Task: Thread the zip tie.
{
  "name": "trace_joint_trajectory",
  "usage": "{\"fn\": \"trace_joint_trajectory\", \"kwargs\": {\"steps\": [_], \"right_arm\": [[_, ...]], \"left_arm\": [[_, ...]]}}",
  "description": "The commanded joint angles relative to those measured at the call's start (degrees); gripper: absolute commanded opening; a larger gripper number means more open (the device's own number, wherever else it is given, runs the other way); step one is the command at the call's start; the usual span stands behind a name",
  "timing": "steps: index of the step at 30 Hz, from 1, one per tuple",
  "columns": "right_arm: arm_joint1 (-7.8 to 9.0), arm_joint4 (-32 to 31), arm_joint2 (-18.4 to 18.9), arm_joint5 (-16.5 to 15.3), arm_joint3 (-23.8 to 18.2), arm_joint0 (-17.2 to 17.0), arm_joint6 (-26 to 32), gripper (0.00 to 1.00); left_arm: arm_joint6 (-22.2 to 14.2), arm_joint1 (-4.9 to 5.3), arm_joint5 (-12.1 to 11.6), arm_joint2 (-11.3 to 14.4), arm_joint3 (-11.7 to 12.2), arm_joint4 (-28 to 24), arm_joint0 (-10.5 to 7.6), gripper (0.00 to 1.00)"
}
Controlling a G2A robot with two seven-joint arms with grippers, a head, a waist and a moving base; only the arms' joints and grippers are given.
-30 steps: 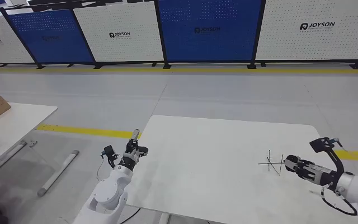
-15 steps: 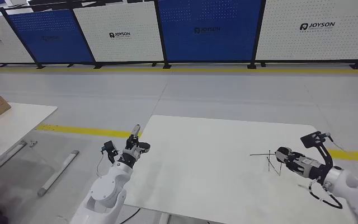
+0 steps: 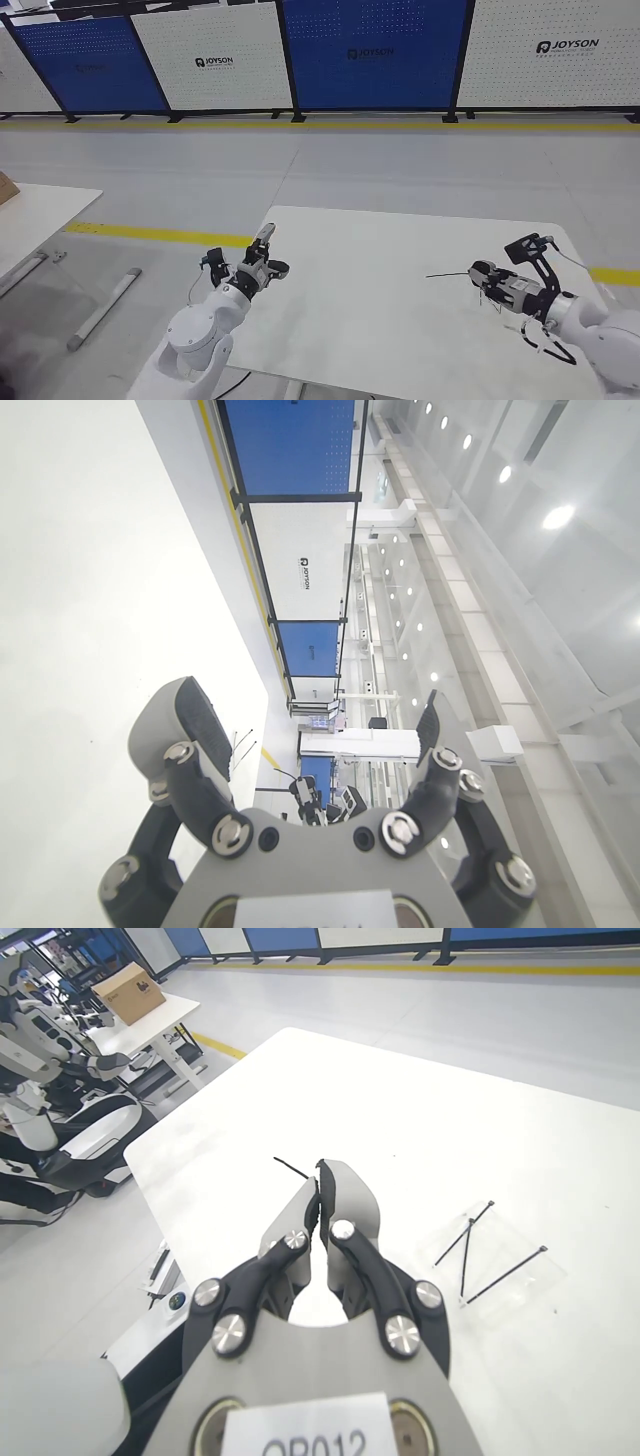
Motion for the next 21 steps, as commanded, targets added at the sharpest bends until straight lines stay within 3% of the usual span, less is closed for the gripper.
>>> {"fn": "trace_joint_trajectory", "kwargs": {"steps": [1, 6, 9, 13, 16, 21], "right_arm": [[0.0, 0.0, 0.0, 0.0, 0.0, 0.0, 0.0, 0.0], [-0.21, -3.19, -1.86, 0.0, -1.35, -0.04, -5.2, 0.0], [-0.07, -7.29, -4.88, 0.0, -2.65, 0.51, -8.79, 0.0], [0.29, -13.44, -9.2, 0.0, -3.14, 1.87, -12.2, 0.0], [0.67, -17.06, -12.28, 0.0, -3.39, 3.1, -13.92, 0.0], [1.27, -15.45, -16.33, 0.0, -2.7, 5.25, -14.81, 0.0]], "left_arm": [[0.0, 0.0, 0.01, 0.0, 0.0, 0.0, 0.0, 1.0], [-4.24, 0.16, 1.51, 1.13, 1.79, -5.13, -0.44, 1.0], [-6.6, 0.92, 1.51, 2.55, 1.9, -7.46, -0.3, 1.0], [-5.33, 2.31, 1.51, 5.75, 1.01, -8.41, -0.85, 1.0], [-2.93, 3.61, 1.51, 9.38, 1.6, -9.82, -2.25, 1.0], [0.24, 6.31, 1.51, 16.48, 4.91, -15.82, -7.3, 1.0]]}}
